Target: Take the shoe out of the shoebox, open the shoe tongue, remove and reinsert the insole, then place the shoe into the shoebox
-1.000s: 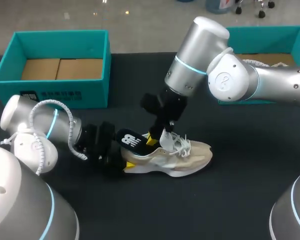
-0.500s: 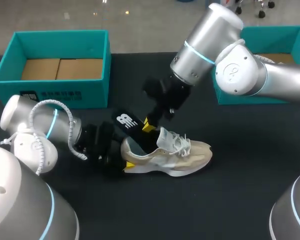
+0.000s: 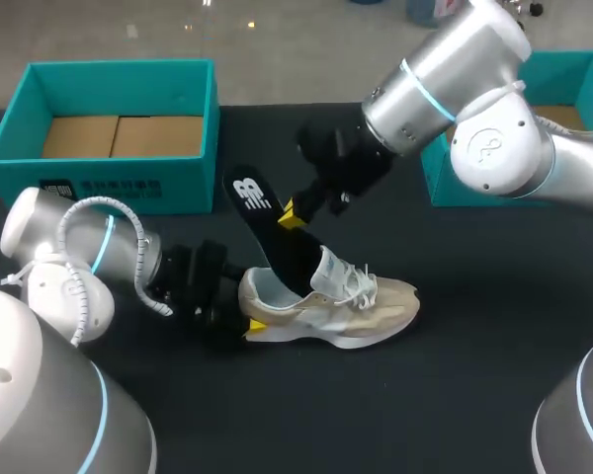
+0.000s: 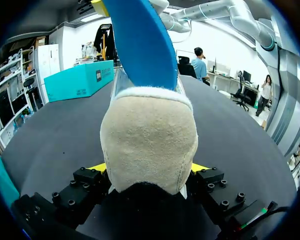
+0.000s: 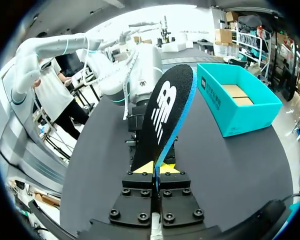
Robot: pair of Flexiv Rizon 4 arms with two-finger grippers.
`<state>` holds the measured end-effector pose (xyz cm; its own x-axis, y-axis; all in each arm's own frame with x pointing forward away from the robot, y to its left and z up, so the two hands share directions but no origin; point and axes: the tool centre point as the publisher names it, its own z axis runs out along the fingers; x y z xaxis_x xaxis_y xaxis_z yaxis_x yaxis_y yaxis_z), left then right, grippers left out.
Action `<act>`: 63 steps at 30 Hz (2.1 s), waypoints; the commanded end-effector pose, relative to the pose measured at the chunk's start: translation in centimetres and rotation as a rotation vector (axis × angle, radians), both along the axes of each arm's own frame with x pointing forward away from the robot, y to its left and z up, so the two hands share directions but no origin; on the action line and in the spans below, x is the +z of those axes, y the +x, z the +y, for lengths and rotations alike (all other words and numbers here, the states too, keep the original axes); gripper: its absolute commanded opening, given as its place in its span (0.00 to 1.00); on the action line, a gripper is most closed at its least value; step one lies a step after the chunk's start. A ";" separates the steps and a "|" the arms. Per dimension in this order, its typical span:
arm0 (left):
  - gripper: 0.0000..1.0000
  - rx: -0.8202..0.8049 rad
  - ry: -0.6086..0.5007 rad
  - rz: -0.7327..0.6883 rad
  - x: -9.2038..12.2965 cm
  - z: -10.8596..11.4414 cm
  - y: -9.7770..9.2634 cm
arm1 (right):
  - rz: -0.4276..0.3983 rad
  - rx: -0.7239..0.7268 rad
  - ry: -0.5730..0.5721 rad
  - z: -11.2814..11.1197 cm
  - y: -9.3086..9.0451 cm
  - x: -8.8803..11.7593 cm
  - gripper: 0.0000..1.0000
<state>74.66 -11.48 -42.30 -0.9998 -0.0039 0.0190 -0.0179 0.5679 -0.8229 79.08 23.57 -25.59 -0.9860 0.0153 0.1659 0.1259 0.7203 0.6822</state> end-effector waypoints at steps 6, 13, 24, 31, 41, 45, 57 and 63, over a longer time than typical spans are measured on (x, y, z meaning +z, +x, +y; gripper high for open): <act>0.00 0.001 0.003 -0.001 -0.3 -0.1 0.0 | -0.049 -0.139 0.082 0.0 0.6 3.4 0.00; 0.00 0.001 0.003 -0.001 -0.3 -0.1 0.0 | -0.076 -0.202 0.121 1.3 2.4 6.0 0.00; 0.00 0.001 0.003 -0.001 -0.3 -0.1 0.0 | -0.076 -0.202 0.121 1.3 2.4 6.0 0.00; 0.00 0.001 0.003 -0.001 -0.3 -0.1 0.0 | -0.076 -0.202 0.121 1.3 2.4 6.0 0.00; 0.00 0.001 0.003 -0.001 -0.3 -0.1 0.0 | 0.156 -0.205 0.260 1.6 5.0 11.1 0.00; 0.00 0.001 0.003 -0.001 -0.3 -0.1 0.0 | 0.232 -0.189 0.286 1.5 5.5 13.7 0.00; 0.00 0.001 0.003 -0.001 -0.3 -0.1 0.0 | 0.281 -0.311 0.367 -1.1 6.1 20.5 0.00; 0.00 0.001 0.003 -0.001 -0.3 -0.1 0.0 | 0.284 -0.359 0.369 -2.0 5.7 22.3 0.00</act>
<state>74.66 -11.49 -42.31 -0.9998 -0.0039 0.0190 -0.0178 0.5679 -0.8229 85.71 22.27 -3.85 -0.8495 0.1933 0.4908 0.5275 0.3264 0.7844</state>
